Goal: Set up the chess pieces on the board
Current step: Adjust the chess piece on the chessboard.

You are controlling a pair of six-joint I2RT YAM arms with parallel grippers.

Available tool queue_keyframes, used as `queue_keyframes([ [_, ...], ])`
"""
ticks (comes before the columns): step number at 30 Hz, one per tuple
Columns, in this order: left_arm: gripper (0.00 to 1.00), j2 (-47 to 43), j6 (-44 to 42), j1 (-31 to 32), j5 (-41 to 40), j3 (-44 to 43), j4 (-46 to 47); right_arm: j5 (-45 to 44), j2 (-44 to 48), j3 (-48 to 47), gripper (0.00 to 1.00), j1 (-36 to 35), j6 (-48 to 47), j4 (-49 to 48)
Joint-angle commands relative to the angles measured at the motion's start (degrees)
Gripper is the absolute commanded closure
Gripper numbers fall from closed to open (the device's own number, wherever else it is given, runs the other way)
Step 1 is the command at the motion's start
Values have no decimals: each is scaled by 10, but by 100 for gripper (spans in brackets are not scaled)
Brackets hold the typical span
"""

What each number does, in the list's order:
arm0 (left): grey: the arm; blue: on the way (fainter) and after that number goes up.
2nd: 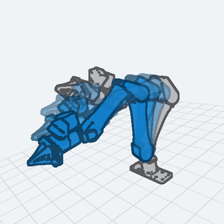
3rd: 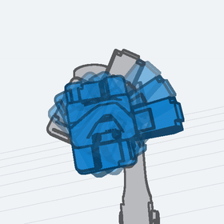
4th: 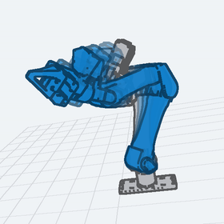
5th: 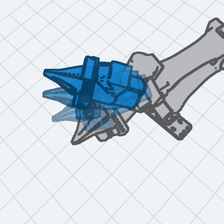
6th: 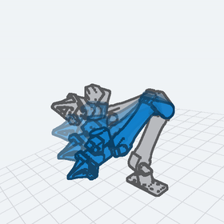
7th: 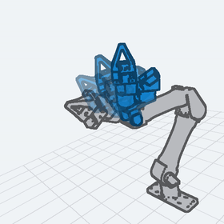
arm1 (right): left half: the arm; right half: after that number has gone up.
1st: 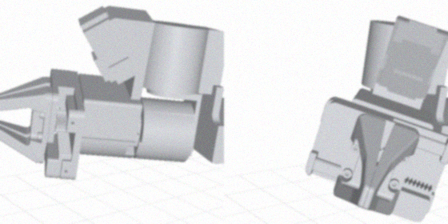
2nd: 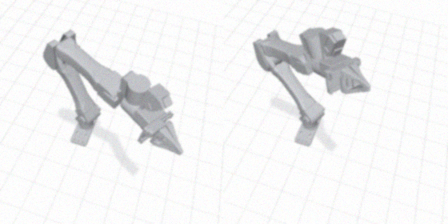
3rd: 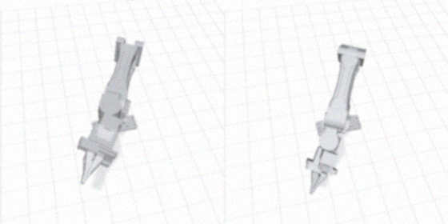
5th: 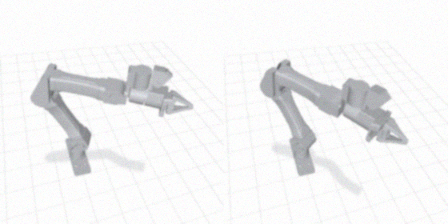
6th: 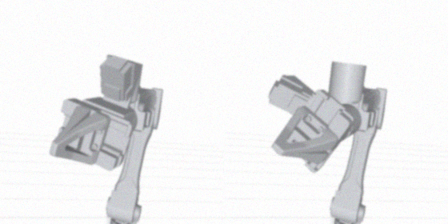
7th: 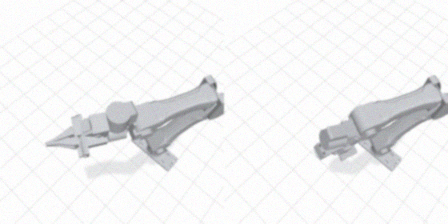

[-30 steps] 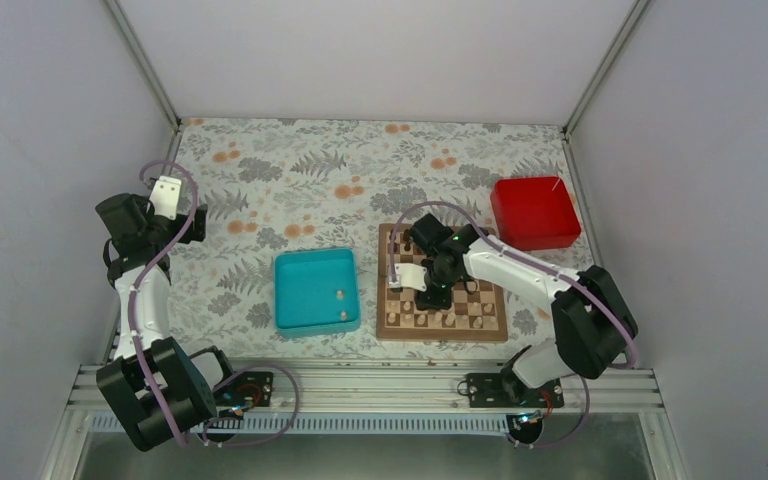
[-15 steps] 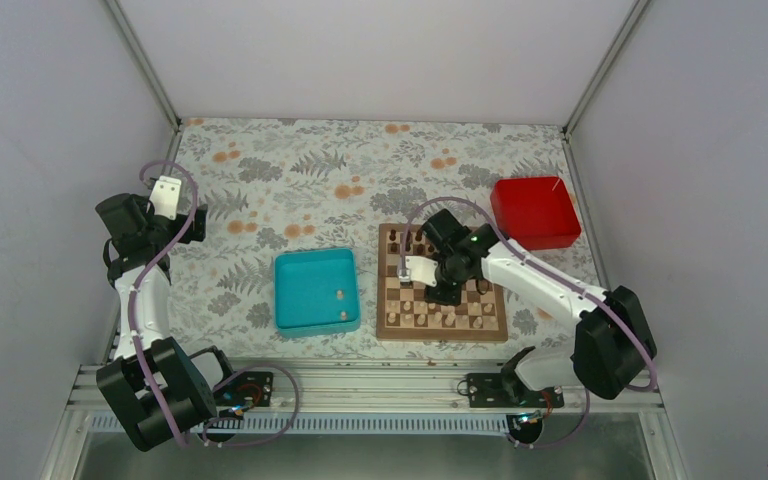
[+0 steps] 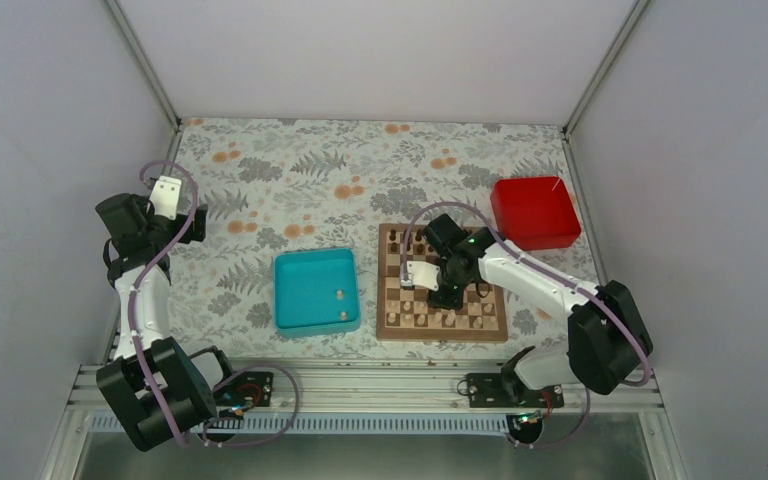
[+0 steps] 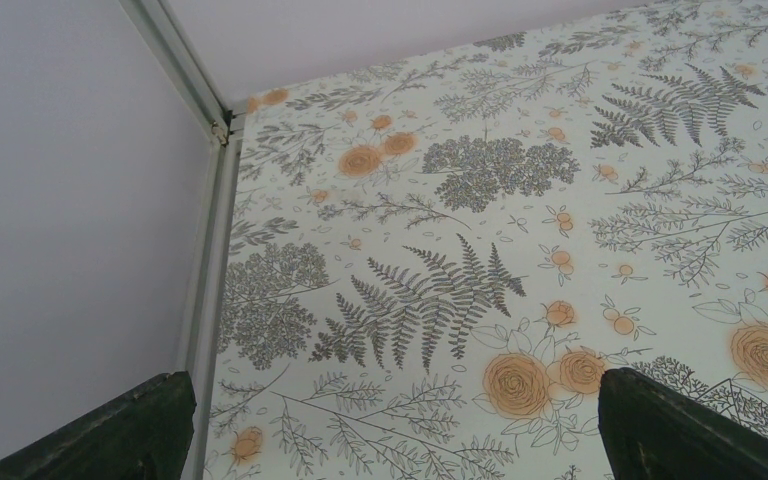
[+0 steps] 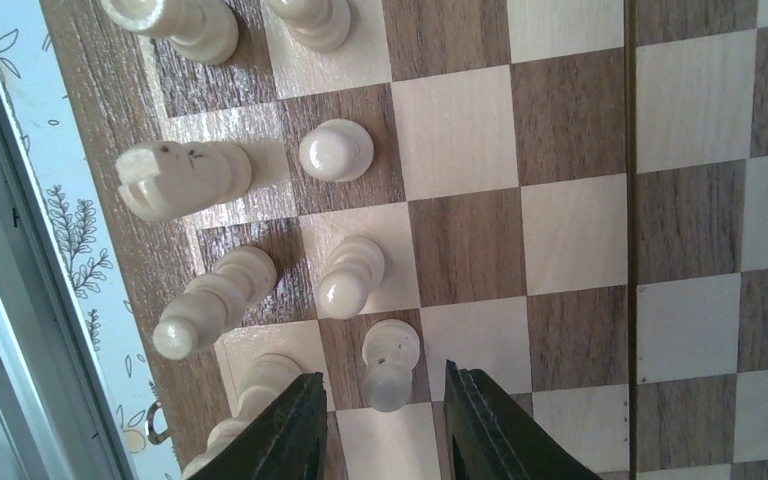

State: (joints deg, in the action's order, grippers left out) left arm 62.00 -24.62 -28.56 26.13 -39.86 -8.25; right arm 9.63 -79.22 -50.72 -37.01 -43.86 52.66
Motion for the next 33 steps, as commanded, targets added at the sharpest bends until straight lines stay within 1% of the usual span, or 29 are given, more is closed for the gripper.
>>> queue_keyframes([
  [1,0,-3,-3,-4,7,-4,14,0,-14,6,67,4,-6,-17],
  [4,0,-4,-2,-4,7,-4,14,0,-22,7,68,5,-8,-23],
  [6,0,-5,-3,-4,8,-4,13,3,-25,5,70,5,-8,-23],
  [14,0,-4,-2,-4,9,-3,12,3,-17,7,82,9,-8,-15],
  [17,0,-5,-3,-4,10,-5,11,2,-5,7,84,12,-8,-7],
  [22,0,-6,-1,-4,9,-5,11,3,8,8,86,15,-9,3],
  [33,0,-5,-3,-5,8,-4,12,26,3,10,85,15,-8,5],
])
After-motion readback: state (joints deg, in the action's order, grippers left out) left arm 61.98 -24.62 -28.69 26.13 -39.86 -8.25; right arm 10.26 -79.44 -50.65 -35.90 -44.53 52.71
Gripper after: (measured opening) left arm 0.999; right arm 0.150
